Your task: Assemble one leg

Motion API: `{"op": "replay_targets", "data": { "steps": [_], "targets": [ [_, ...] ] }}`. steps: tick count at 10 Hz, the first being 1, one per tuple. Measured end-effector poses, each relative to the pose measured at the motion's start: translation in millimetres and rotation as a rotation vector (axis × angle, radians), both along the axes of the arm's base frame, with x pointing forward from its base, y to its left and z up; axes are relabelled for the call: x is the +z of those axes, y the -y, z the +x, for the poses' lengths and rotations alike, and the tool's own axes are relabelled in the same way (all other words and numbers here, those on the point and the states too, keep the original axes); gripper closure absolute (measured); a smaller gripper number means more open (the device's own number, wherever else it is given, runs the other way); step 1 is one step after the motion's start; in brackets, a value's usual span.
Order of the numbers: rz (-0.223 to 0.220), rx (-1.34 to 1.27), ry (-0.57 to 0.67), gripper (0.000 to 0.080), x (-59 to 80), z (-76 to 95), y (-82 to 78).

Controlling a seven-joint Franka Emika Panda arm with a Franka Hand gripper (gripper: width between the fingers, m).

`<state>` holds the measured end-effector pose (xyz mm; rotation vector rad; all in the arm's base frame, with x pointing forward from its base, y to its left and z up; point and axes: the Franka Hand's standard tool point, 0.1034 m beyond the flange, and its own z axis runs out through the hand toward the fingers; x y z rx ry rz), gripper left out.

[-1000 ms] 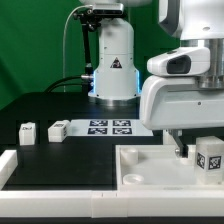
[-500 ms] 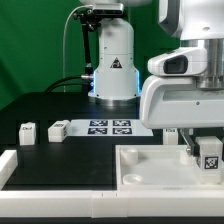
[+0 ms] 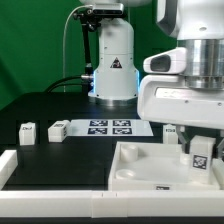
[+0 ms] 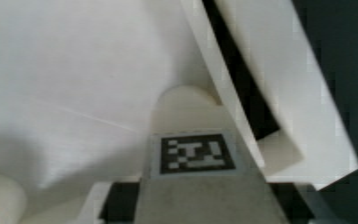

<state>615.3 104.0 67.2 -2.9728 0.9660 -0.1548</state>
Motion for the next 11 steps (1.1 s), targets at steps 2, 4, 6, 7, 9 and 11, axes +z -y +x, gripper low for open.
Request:
{"op": "replay_targets", "data": {
  "steps": [2,4,6,7,9,11],
  "targets": [
    [-0.016,-0.165,-0.012,0.0499,0.4,-2.8,13.3],
    [-0.030,-0.275,-0.015,0.0495,0.7,-5.5,23.7],
    [-0.033,-0.272,-0.015,0.0383,0.6,-5.6,24.8],
    [-0.033,-0.272,-0.015,0.0247,0.6,-5.7,24.8],
    [-0.033,-0.272,-0.015,0.0180,0.6,-5.6,24.8],
    [-0.033,-0.272,-0.015,0.0151,0.6,-5.6,24.8]
  ]
}}
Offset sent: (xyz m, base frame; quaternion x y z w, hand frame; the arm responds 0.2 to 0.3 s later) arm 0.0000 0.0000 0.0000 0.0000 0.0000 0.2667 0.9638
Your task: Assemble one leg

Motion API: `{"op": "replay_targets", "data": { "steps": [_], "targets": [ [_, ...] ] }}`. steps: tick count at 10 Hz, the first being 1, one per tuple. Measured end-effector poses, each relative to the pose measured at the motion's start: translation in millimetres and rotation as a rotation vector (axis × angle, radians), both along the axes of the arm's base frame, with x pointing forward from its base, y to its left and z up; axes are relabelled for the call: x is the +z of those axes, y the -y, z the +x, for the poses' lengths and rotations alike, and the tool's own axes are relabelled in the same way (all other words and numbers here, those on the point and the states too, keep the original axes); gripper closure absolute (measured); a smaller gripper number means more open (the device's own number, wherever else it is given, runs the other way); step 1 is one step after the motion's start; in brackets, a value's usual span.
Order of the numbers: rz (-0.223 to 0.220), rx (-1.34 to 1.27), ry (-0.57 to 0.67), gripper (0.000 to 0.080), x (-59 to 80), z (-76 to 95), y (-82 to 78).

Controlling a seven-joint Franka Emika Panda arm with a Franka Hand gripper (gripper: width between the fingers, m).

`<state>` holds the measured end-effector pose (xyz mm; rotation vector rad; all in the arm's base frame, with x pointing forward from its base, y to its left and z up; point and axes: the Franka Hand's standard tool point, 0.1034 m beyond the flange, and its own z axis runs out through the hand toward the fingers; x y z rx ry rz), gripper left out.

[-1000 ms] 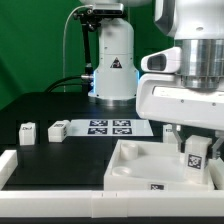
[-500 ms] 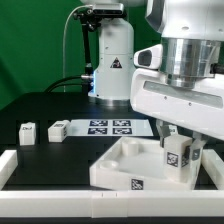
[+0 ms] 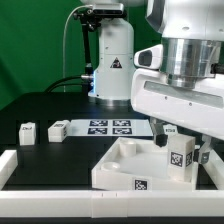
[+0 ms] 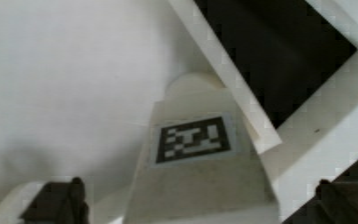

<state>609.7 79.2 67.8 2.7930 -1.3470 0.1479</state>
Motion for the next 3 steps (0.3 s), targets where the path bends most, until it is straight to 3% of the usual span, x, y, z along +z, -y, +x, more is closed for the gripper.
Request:
{"op": "replay_targets", "data": {
  "steps": [3],
  "targets": [
    [0.000,0.000,0.000,0.0150,0.0,0.0,0.0]
  ]
}}
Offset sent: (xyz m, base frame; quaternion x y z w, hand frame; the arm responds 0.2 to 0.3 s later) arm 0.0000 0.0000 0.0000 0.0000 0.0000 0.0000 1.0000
